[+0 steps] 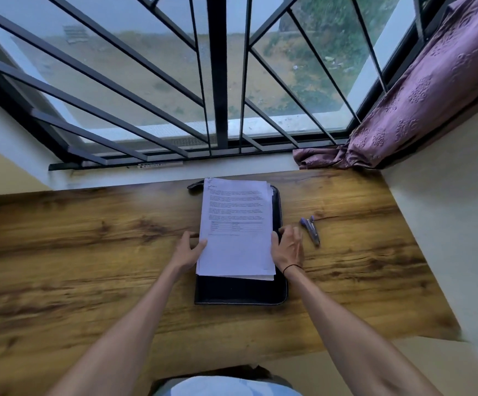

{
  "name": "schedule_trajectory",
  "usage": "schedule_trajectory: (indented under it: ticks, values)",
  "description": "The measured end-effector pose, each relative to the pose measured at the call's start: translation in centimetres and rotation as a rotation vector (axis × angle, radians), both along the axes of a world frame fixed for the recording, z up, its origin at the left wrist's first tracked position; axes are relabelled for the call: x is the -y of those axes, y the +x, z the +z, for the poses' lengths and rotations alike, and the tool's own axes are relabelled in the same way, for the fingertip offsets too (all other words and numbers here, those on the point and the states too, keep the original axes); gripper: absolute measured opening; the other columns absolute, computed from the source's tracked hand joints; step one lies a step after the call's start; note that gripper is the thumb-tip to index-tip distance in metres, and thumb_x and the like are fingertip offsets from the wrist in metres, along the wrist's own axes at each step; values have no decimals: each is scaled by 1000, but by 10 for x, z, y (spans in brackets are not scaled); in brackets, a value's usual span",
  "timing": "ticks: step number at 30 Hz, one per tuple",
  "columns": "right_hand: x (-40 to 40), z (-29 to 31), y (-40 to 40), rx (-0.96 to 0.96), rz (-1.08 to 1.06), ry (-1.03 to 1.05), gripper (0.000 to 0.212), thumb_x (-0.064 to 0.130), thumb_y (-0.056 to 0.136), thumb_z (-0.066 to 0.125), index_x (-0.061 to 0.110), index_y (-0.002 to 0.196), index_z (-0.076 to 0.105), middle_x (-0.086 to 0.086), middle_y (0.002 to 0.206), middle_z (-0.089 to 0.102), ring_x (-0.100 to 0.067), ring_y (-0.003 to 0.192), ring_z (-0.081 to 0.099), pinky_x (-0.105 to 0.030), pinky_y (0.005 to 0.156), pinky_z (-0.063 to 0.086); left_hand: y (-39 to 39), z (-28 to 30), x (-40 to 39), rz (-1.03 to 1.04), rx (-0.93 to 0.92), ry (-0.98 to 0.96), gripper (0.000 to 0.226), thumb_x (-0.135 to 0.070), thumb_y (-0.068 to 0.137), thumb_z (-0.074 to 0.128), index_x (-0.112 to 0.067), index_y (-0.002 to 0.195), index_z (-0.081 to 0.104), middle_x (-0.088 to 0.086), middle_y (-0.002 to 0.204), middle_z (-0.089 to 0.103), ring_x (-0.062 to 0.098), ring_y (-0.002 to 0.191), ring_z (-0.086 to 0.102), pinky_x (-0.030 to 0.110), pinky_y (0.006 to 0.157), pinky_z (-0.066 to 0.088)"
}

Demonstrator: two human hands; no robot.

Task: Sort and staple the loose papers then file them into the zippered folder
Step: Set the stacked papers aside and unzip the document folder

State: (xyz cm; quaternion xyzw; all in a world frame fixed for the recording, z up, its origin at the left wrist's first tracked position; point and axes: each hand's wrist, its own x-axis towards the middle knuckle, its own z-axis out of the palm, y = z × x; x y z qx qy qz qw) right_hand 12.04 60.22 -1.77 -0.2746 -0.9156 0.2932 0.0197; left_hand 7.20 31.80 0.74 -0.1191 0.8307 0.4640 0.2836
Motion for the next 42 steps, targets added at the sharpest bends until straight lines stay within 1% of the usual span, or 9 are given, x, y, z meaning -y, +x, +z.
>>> schedule_trajectory:
  ticks: [5,11,16,18,22,26,33,38,42]
  values:
    - [28,6,-5,113,20,-11,26,26,95,63,7,108,50,-16,118,50,-35,115,47,-42,90,43,9,4,-6,-13,-113,-54,36,-31,99,66,-15,128,53,6,128,62,19,101,64,36,80,55]
    - [65,14,-11,174,-97,-143,30,22,95,61,5,117,49,-19,128,51,-38,122,50,-44,96,45,12,3,3,-80,-28,-104,43,-27,107,48,-5,143,39,11,145,49,30,130,52,37,100,44]
    - [112,16,-15,163,-59,-203,24,20,94,61,9,111,50,-15,126,49,-37,120,49,-44,94,46,14,0,52,-11,-32,-137,33,-17,108,38,-8,140,36,14,142,53,28,114,53,36,90,43]
    - [136,18,-19,162,-8,-198,20,19,93,60,13,108,48,-14,125,50,-36,119,49,-45,96,46,16,-3,80,25,-28,-142,36,-18,108,38,-10,144,34,13,142,53,28,113,53,40,93,45]
    - [192,22,-32,197,134,-141,21,14,93,57,15,113,51,-10,126,52,-33,122,49,-45,101,42,21,-8,132,55,34,-177,58,-24,109,37,-15,161,14,13,155,47,36,133,51,46,108,45]
    - [238,25,-43,254,240,-95,31,5,88,54,14,118,53,-9,125,58,-32,122,50,-44,101,43,26,-10,161,142,43,-185,63,-20,110,34,-15,165,3,13,161,38,37,140,44,42,112,40]
    - [284,10,-68,339,469,-214,34,2,86,50,10,118,57,-11,123,59,-32,115,55,-44,100,51,31,-16,223,342,19,-263,61,-18,109,35,-18,165,9,11,161,39,36,139,46,40,107,40]
    - [295,3,-65,373,572,-260,15,5,87,60,6,102,63,-8,103,65,-31,94,62,-43,80,55,33,-23,259,335,45,-307,59,-30,108,40,-16,161,18,14,156,45,39,133,51,44,105,45]
    - [293,5,-59,359,512,-308,25,9,89,57,12,113,59,-3,112,63,-26,103,60,-40,90,54,25,-19,257,256,92,-380,73,-41,107,44,-9,162,9,13,159,42,40,135,50,46,104,46]
